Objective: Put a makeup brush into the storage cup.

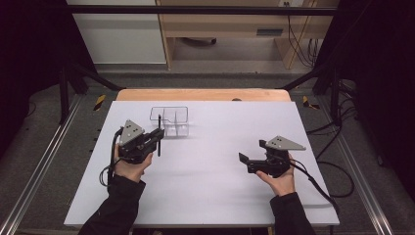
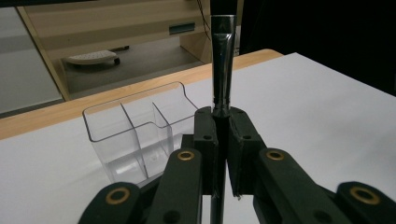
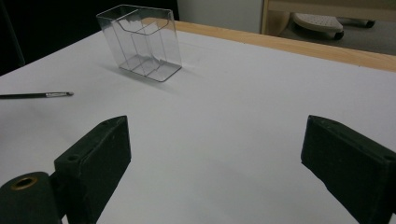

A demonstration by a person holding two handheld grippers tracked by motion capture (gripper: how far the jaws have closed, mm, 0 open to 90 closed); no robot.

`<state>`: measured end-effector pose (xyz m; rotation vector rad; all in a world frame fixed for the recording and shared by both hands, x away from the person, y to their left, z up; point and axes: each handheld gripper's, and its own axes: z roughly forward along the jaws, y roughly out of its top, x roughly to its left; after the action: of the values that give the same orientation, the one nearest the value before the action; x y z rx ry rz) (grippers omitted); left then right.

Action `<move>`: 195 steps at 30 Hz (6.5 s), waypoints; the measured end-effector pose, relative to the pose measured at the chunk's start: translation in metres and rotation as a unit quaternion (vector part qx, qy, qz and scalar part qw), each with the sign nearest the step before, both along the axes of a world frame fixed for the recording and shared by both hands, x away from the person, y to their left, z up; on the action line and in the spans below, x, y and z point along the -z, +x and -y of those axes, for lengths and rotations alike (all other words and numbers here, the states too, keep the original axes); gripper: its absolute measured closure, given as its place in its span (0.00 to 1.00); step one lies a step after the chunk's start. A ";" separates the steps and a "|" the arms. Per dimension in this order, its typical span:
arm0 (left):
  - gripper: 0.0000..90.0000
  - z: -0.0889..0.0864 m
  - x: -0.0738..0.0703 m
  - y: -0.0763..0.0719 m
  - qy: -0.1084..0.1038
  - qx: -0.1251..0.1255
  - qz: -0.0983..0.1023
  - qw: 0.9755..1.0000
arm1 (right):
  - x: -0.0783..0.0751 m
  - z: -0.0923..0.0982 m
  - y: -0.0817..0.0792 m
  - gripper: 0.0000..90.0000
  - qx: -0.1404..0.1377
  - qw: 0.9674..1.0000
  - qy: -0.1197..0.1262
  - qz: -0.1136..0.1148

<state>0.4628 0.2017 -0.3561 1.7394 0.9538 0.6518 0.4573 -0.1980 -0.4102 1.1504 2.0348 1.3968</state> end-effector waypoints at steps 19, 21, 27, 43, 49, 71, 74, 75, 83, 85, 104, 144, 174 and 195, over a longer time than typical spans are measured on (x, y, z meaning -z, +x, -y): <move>0.92 -0.007 -0.023 0.027 0.006 -0.002 0.011 1.000 | 0.004 0.015 0.001 0.08 0.025 1.000 -0.015 -0.011; 0.92 -0.007 -0.024 0.031 0.005 -0.003 0.012 1.000 | 0.004 0.015 0.001 0.07 0.026 0.999 -0.015 -0.010; 0.92 -0.006 -0.025 0.041 0.005 -0.005 0.012 1.000 | 0.005 0.016 0.001 0.06 0.029 0.999 -0.023 -0.012; 0.92 -0.002 -0.030 0.065 -0.004 -0.015 0.016 1.000 | 0.005 0.018 0.001 0.06 0.035 0.999 -0.023 -0.013; 0.92 0.001 -0.030 0.074 -0.002 -0.019 0.015 1.000 | 0.005 0.019 0.002 0.06 0.036 0.999 -0.022 -0.012; 0.92 0.013 -0.033 0.110 -0.004 -0.028 0.016 0.999 | 0.001 0.024 0.001 0.05 0.040 0.999 -0.017 -0.010; 0.92 0.014 -0.032 0.117 -0.006 -0.031 0.015 0.999 | 0.001 0.024 0.001 0.05 0.040 0.999 -0.016 -0.010; 0.92 0.015 -0.032 0.118 -0.006 -0.031 0.014 0.999 | 0.001 0.024 0.001 0.05 0.040 0.999 -0.017 -0.010; 0.92 0.021 -0.025 0.131 -0.002 -0.033 0.007 0.999 | 0.002 0.024 0.002 0.05 0.042 0.999 -0.019 -0.011; 0.92 0.022 -0.022 0.134 0.000 -0.031 0.005 1.000 | 0.002 0.023 0.002 0.05 0.042 0.999 -0.022 -0.012; 0.92 0.026 -0.005 0.152 0.005 -0.042 -0.004 0.999 | 0.004 0.022 0.003 0.05 0.040 0.999 -0.025 -0.015; 0.92 0.023 0.038 0.147 0.018 -0.050 -0.033 0.998 | 0.005 0.021 0.002 0.05 0.036 0.999 -0.025 -0.018; 0.80 0.012 0.043 0.135 0.028 -0.053 -0.036 0.998 | 0.003 0.016 0.002 0.05 0.032 0.999 -0.023 -0.016; 0.46 -0.004 0.018 0.072 0.029 -0.005 -0.014 0.999 | -0.005 0.013 -0.001 0.05 0.024 1.000 -0.017 -0.004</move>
<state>0.5347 0.2060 -0.3742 1.8010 0.9717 0.6692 0.4561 -0.2107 -0.4053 1.1844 2.0153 1.3326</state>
